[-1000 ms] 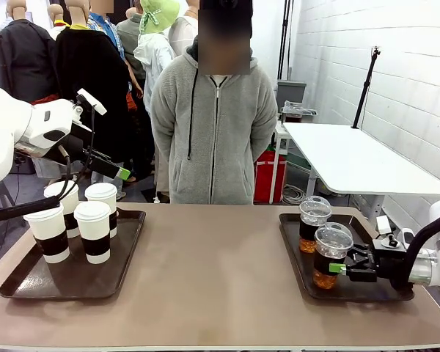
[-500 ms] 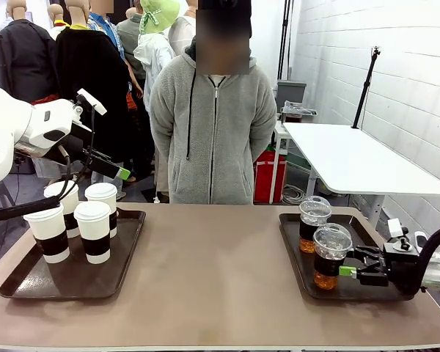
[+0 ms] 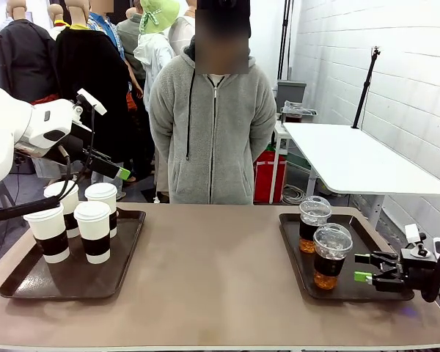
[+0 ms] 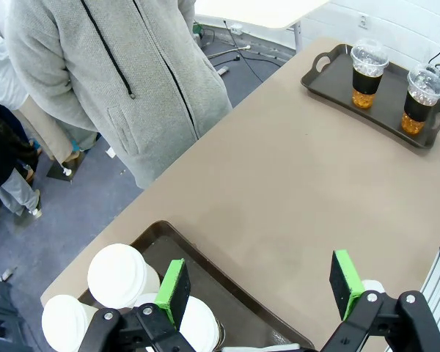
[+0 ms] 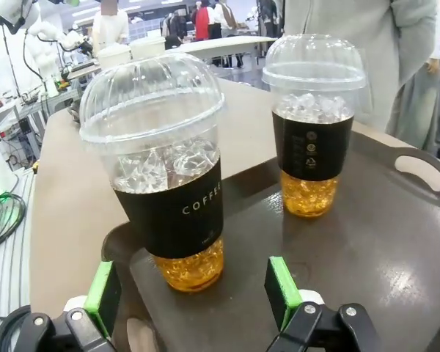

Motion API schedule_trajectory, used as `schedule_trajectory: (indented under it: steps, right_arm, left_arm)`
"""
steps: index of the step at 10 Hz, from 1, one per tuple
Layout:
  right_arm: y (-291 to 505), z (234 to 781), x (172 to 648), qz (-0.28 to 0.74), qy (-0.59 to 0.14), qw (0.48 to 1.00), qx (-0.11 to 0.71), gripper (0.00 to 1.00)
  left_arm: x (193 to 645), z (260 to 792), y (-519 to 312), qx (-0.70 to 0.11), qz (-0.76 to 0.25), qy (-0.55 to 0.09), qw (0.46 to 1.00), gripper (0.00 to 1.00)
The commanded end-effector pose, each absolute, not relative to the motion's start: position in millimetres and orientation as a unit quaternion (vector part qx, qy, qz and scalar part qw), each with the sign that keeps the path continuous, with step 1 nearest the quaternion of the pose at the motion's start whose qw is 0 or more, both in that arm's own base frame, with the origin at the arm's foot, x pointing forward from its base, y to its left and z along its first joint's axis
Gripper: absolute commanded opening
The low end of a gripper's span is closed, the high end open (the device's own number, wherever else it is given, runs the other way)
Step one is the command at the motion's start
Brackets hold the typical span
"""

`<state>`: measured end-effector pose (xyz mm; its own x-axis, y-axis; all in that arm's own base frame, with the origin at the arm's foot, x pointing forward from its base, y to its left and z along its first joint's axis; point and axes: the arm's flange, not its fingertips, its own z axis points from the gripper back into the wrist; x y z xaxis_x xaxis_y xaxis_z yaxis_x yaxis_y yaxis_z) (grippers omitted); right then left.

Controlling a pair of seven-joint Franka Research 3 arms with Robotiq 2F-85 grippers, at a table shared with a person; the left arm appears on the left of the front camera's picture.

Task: Distribute the coffee onto the tray.
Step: Pick up another iced Americano from the middle of the table and place it on the right Handle tray.

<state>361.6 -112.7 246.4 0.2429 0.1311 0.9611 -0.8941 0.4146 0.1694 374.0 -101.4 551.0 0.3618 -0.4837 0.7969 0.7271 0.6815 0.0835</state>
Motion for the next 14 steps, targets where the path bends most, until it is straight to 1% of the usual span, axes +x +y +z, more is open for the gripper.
schedule_trajectory:
  steps: [1,14]
  right_arm:
    - [-109.0,248.3,357.0,0.366,-0.485,0.688,0.397,1.00]
    - [-112.7,246.4,361.6,0.374,-0.488,0.685,0.391,1.00]
  left_arm:
    - [374.6,550.6,-100.4,-0.143,-0.370,-0.424,0.814,1.00]
    - [374.6,550.6,-100.4,-0.143,-0.370,-0.424,0.814,1.00]
